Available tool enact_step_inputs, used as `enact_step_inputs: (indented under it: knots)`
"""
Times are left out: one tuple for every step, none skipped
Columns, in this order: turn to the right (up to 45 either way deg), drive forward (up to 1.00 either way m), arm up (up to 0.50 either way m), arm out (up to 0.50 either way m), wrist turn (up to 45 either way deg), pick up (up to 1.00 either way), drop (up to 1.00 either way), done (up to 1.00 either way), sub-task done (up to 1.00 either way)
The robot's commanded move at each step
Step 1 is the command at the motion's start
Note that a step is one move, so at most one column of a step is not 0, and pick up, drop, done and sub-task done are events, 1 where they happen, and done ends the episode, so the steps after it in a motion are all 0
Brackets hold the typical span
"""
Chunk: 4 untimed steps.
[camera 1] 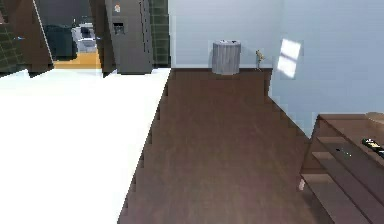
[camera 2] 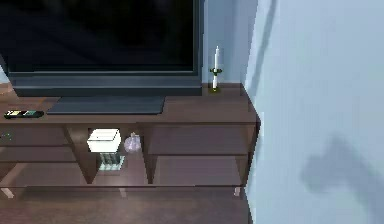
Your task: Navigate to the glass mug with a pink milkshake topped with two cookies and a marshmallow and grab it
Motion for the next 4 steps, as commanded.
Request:
enact_step_inputs:
  knots:
    - [0.0,0.15,0.0,0.0,0.0,0.0,0.0,0.0,0.0]
    - [-33.0,0.0,0.0,0.0,0.0,0.0,0.0,0.0,0.0]
    - [0.0,1.0,0.0,0.0,0.0,0.0,0.0,0.0,0.0]
    - [0.0,1.0,0.0,0.0,0.0,0.0,0.0,0.0,0.0]
